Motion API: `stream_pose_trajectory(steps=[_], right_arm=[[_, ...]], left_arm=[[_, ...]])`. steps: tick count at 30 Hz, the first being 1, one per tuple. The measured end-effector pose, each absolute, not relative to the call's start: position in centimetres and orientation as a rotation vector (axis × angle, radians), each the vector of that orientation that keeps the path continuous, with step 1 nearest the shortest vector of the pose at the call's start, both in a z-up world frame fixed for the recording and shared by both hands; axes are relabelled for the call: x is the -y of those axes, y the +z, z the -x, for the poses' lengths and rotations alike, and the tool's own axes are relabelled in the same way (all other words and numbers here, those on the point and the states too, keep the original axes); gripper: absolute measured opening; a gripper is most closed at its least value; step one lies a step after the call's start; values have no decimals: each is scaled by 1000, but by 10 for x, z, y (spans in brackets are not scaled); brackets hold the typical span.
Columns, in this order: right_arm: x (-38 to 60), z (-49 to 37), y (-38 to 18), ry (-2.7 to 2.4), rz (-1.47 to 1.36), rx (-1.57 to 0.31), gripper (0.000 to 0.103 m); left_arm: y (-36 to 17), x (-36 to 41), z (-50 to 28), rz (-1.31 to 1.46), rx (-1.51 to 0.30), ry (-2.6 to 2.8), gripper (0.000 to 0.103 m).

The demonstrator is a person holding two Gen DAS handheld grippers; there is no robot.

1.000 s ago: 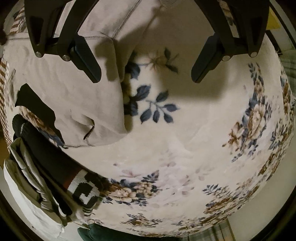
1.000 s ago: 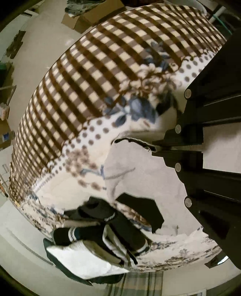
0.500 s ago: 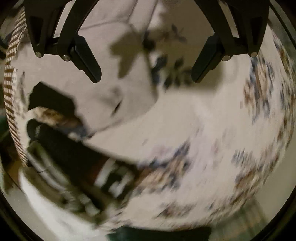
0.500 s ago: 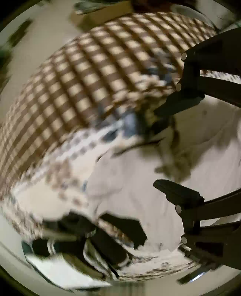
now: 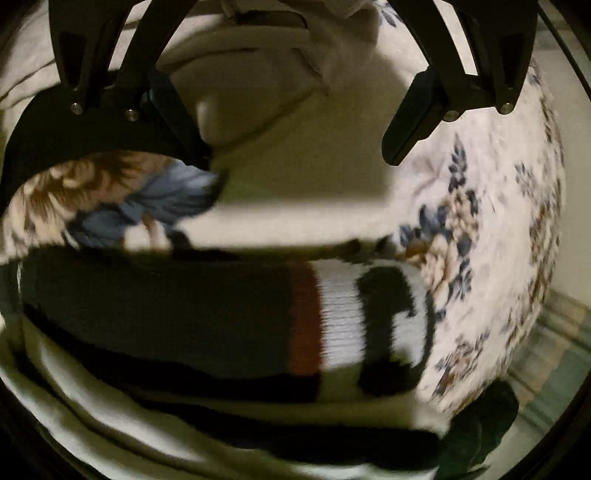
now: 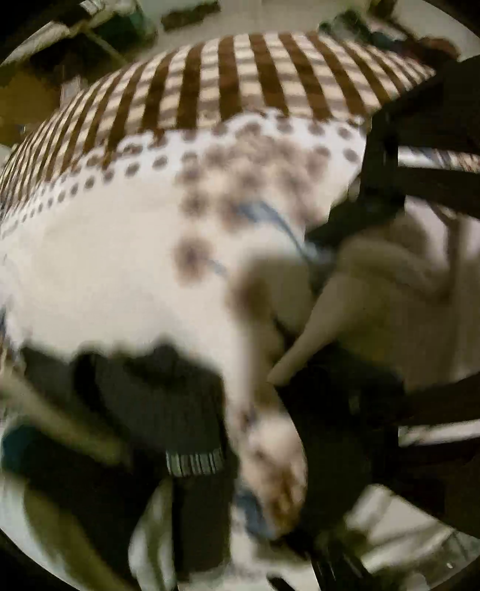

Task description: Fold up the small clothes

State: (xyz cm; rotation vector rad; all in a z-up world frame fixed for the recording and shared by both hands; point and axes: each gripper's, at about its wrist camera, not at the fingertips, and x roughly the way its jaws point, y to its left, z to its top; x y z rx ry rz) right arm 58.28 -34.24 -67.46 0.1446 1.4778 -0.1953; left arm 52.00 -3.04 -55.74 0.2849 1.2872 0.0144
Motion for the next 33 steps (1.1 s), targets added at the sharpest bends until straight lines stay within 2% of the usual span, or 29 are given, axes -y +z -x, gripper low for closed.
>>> stream_pose_trajectory(steps=[5,7,8,9,10,11,12,13,14,15,28,33], right_arm=[[350,-587,-655,-103,-256,-1413,54],[345,-591,-659,-28,-235,-1451,62],[343,-594,-663,-2,-230,-1470,63],[340,-597,-670,6,-200,-1506,63],[339,-600,-674,13,-187,-1523,63],[340,-600,-674,15,-183,-1524,63],[340,-601,-671,16,-183,-1507,57],[339,-601,-666,26,-183,-1489,33],[337,-601,-662,33,-169,-1476,16],[336,-598,-658,35,-156,-1469,7],[333,-518,-566,37,-201,-1258,5],[310,-447,-534,53,-218,-1215,5]], left_arm=[[-550,21,-512,-224,-1259,-46,100],[-555,26,-511,-220,-1268,-83,100],[-559,28,-511,-222,-1280,-102,99],[-561,32,-508,-223,-1287,-111,95],[-563,34,-507,-222,-1285,-130,87],[-562,37,-509,-211,-1286,-160,64],[-562,39,-507,-202,-1285,-180,31],[-559,42,-505,-203,-1274,-197,18],[-555,47,-502,-210,-1262,-209,5],[-549,49,-497,-209,-1236,-221,4],[-444,1,-425,-14,-1010,-227,3],[-432,-20,-372,55,-1039,-211,3]])
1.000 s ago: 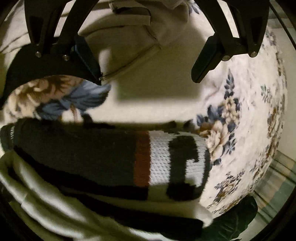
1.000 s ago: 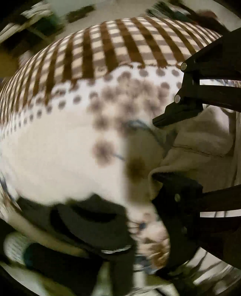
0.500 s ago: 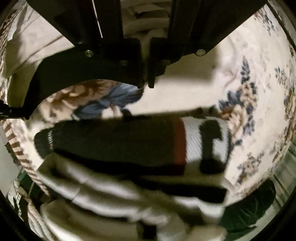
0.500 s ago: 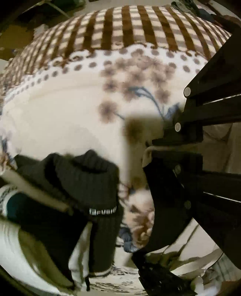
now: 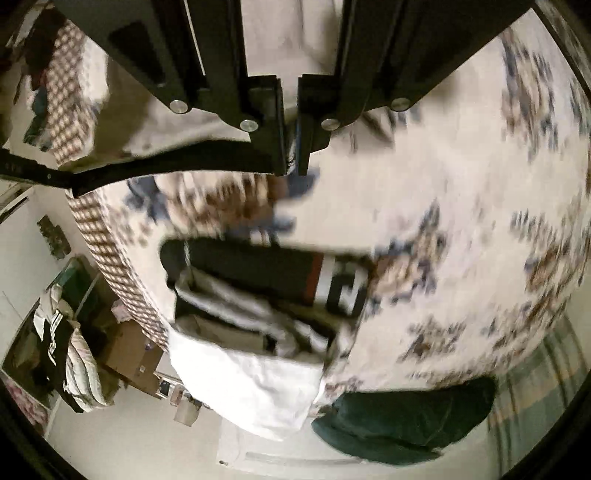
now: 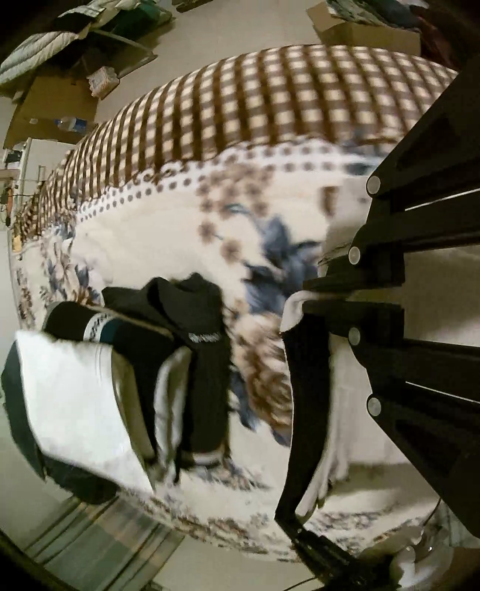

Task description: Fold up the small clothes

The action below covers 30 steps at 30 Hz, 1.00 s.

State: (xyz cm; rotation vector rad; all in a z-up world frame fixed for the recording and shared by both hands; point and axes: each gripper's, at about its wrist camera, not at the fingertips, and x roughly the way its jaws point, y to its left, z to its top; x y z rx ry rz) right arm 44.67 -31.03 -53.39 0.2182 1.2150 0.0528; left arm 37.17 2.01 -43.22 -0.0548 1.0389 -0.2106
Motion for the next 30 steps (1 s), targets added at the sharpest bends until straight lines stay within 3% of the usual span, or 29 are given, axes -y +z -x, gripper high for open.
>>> stream_pose_trajectory(steps=[6,10,14,15,16,17,18,26,30], right_arm=[[310,-345,-558,17,-236,-1318,5],[309,-308,-604,7,-236,-1431,5],[322,-295,-645,-14,-283,-1600,11],[327,-290,-645,-25,-294,-1619,25],[332,-286,-643,-29,-309,-1617,52],[338,-282,-637,-33,-336,-1602,64],[347,-278,-629,-40,-377,-1578,76],[383,-315,-610,-67,-554,-1407,76],[384,-349,-640,-102,-525,-1420,76]], left_arm=[[-483,-30,-294,108,-1233,-146,3],[-530,-32,-269,105,-1351,-109,8],[-524,-47,-251,197,-1330,-54,10],[-518,-49,-247,197,-1313,-34,25],[-510,-53,-245,205,-1296,-27,37],[-503,-58,-247,234,-1278,-22,69],[-498,-62,-250,259,-1261,-15,92],[-511,-68,-321,209,-1174,21,93],[-555,-59,-350,101,-1273,6,93]])
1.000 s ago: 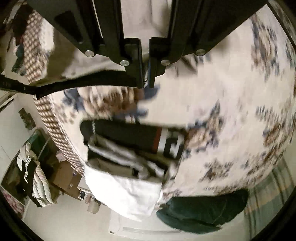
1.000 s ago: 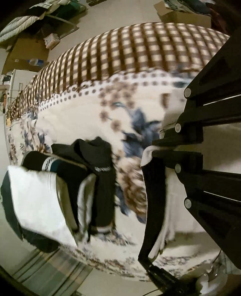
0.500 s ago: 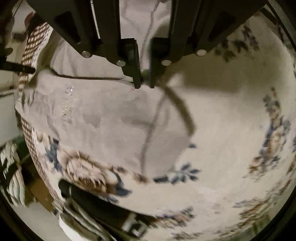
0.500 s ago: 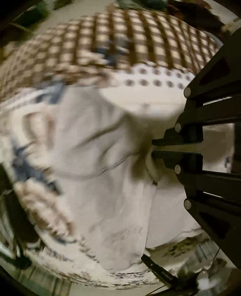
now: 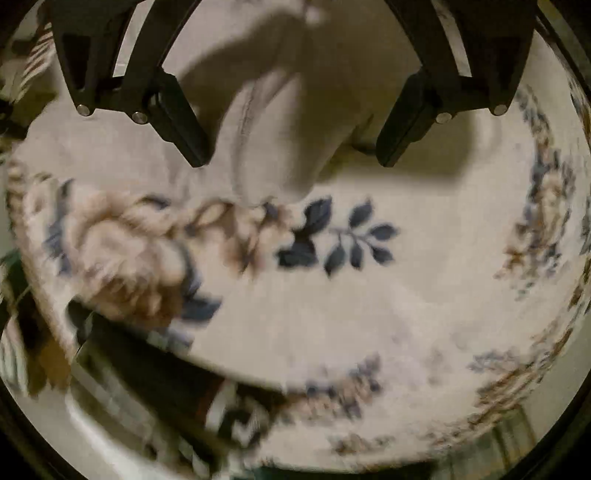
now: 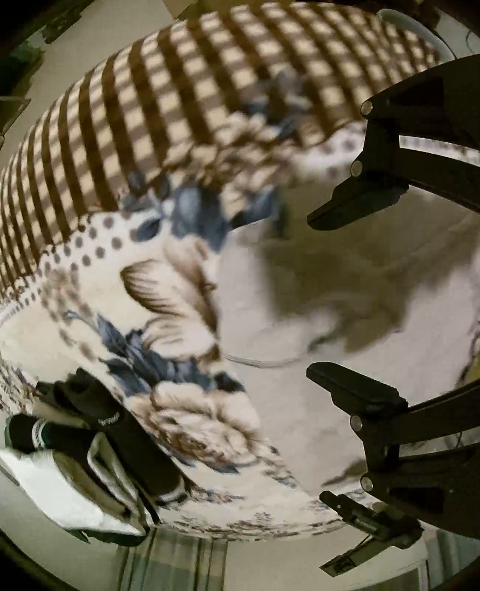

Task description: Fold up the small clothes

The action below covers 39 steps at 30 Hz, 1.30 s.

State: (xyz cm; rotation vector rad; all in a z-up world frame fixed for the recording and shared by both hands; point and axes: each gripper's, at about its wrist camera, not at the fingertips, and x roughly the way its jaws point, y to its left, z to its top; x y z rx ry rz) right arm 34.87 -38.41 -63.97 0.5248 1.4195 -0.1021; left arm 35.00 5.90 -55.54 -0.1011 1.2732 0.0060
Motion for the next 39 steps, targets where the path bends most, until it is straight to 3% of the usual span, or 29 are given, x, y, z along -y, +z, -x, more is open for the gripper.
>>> stream_pose_trajectory(steps=[5,15,22,28,29,31,32,33,34,36,38,39], right_arm=[[401,-362,-675,-181,-495,-1455,77],[396,-275,-632,-65,-637,-1440,78],[389,-158,-683,-47,-733,-1606,78],[394,-106,-724,-28,-835,-1590,76],[392,-103,-728,-18,-839,-1586,76],[385,-99,-730,-2,-814,-1572,76],[382,-98,-730,3,-802,-1566,76],[378,-102,-729,5,-797,-1559,72],[376,-104,-727,13,-791,-1552,52],[368,-105,-727,44,-788,-1574,20],[359,-106,-726,62,-784,-1574,13],[351,-110,-726,65,-781,-1568,4]], left_arm=[[-569,-73,-354,147,-1288,-30,98],[-501,-80,-237,259,-1253,39,98],[-552,-71,-149,304,-1422,136,98],[-588,-67,-128,349,-1473,114,96],[-591,-65,-128,350,-1472,104,91],[-592,-61,-124,330,-1465,101,68],[-591,-57,-122,303,-1452,98,45],[-589,-54,-120,276,-1445,101,32],[-588,-52,-118,261,-1438,103,27],[-585,-51,-115,268,-1417,89,4],[-581,-49,-107,247,-1400,90,4],[-578,-51,-103,254,-1392,87,3]])
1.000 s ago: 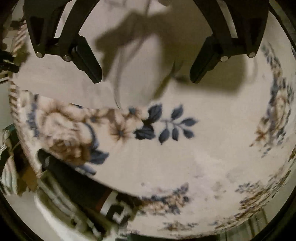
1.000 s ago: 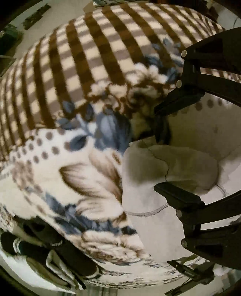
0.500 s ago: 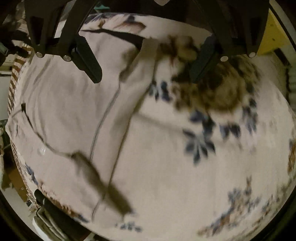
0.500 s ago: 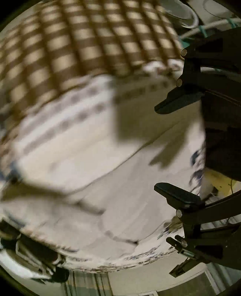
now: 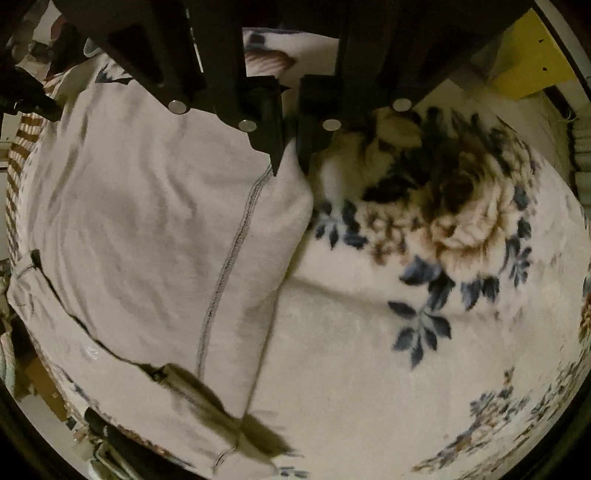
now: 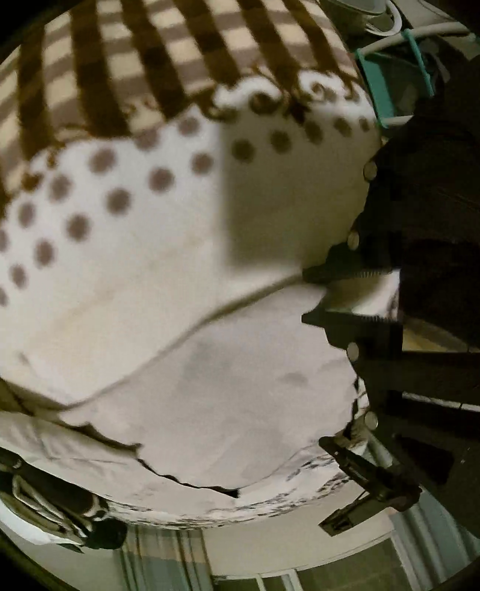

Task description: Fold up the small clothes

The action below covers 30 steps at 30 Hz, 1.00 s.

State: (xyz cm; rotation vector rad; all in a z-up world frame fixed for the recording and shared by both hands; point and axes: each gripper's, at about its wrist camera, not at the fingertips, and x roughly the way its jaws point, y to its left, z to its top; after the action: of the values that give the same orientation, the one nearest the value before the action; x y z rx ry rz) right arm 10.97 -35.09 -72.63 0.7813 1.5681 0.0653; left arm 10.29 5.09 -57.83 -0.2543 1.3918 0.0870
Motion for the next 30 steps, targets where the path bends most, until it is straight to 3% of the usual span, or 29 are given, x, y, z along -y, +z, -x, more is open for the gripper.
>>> stream_pose_trajectory(steps=[13,21,28,29,30], right_arm=[[369,-114,-659,89,-925,-1439,3],[407,-171,-626,74,-1034,-1370,3],[434,-259,-650,27,-1212,-1287,5],[436,-264,-650,23,-1223,-1282,6],[439,-266,-648,18,-1213,-1273,14]], left_arm=[[-507,-102,-94,569,-1294,95,2],[-490,-106,-188,654,-1258,79,2],[-508,-102,-285,593,-1271,65,5],[-505,-102,-283,579,-1268,63,8],[-501,-102,-279,560,-1260,67,16]])
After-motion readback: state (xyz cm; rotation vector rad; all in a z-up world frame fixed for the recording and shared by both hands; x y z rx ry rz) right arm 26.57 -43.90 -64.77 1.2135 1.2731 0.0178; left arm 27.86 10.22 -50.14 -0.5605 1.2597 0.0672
